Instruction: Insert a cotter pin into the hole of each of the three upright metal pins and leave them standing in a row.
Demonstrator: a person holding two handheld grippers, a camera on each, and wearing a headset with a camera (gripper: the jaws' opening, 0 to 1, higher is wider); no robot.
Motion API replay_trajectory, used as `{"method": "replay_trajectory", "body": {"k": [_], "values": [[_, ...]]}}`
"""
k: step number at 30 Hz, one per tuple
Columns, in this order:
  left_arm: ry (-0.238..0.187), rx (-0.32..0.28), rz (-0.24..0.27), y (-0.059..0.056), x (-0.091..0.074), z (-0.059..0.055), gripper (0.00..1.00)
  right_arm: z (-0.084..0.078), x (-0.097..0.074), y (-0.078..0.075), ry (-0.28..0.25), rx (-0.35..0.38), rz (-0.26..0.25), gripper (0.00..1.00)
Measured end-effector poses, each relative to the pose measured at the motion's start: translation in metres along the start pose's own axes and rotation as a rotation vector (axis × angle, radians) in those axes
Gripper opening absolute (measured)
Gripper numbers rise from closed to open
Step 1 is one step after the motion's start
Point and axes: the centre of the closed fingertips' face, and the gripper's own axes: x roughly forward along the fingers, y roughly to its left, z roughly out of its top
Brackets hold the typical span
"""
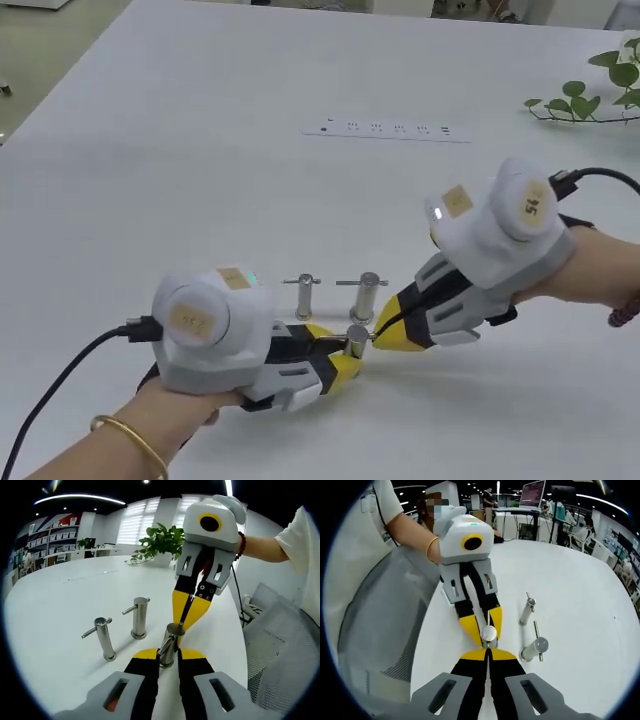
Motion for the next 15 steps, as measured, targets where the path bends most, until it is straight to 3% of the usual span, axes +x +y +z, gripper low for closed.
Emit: {"method": "replay_trajectory", "body": {"k": [8,15], "values": [[0.001,-0.003,0.006,0.0010,0.0000,0.0006,0.14,0.0008,0.0014,0.0001,-0.003,0.054,-0.004,0.10],[0.017,0.007,0.014,0.0021,-0.0050,0.0020,0.26,0.0081,0.0006,0.0013,-0.054,0.108,-0.017,0.19]]}}
